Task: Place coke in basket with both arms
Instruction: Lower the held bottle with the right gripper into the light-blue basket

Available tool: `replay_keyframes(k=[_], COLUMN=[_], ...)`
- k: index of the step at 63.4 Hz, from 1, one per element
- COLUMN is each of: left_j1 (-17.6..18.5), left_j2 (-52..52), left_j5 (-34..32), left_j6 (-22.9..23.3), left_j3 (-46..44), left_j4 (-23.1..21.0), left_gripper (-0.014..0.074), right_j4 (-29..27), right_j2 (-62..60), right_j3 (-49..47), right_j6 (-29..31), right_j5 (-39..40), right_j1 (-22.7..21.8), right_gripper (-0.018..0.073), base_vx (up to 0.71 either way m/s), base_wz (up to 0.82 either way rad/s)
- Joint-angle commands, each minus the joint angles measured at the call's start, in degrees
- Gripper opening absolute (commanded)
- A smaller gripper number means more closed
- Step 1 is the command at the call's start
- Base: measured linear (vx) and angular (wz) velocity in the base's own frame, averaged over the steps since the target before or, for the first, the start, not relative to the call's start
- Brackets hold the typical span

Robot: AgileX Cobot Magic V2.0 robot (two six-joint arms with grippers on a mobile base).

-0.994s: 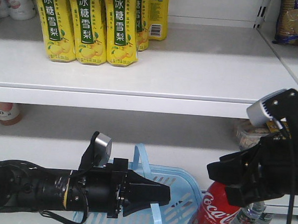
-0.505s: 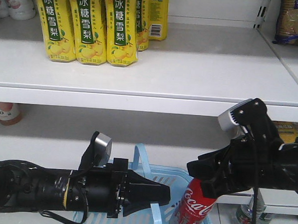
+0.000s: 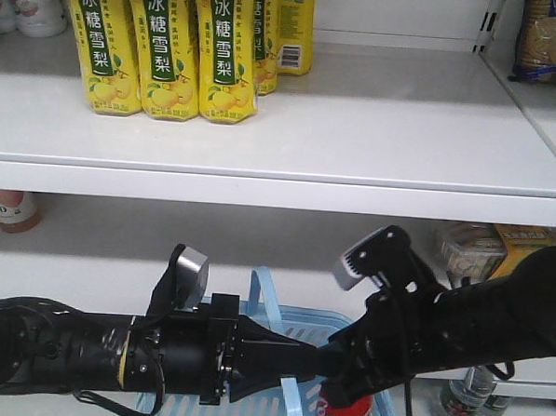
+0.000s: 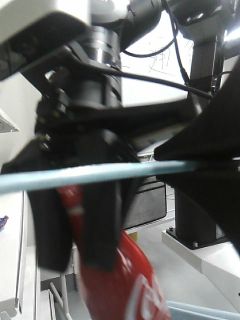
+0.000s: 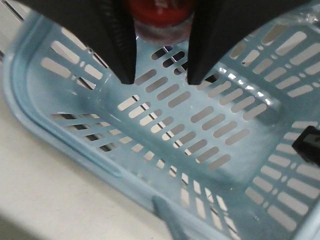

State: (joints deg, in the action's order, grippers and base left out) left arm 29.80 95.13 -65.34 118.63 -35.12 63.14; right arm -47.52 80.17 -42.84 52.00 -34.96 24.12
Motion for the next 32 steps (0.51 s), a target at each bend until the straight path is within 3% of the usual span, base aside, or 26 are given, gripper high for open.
replay_keyframes(k=[1,15,32], left_j1=[0.2,0.2,0.2], left_j2=[-2.6,-2.6,-2.6], left_j5=[-13.3,-13.3,-13.3], left_j6=[-0.2,-0.2,-0.2], left_j3=[-1.3,-1.3,-1.3], left_j4=[-3.0,-3.0,-3.0], left_gripper=[-0.0006,-0.0005,-0.0005], right_j4=[-0.8,-0.8,-2.2], right_j2=[0.6,2.5,2.4], right_j3=[-1.7,-1.7,-1.8], right_j6=[-0.2,-0.6,-0.6], right_j5=[3.9,6.0,5.6], right_j1=[3.6,6.2,6.2], right_gripper=[-0.0001,0.0065,0.0364], base_vx=[0.00,0.00,0.00], base_wz=[0.00,0.00,0.00])
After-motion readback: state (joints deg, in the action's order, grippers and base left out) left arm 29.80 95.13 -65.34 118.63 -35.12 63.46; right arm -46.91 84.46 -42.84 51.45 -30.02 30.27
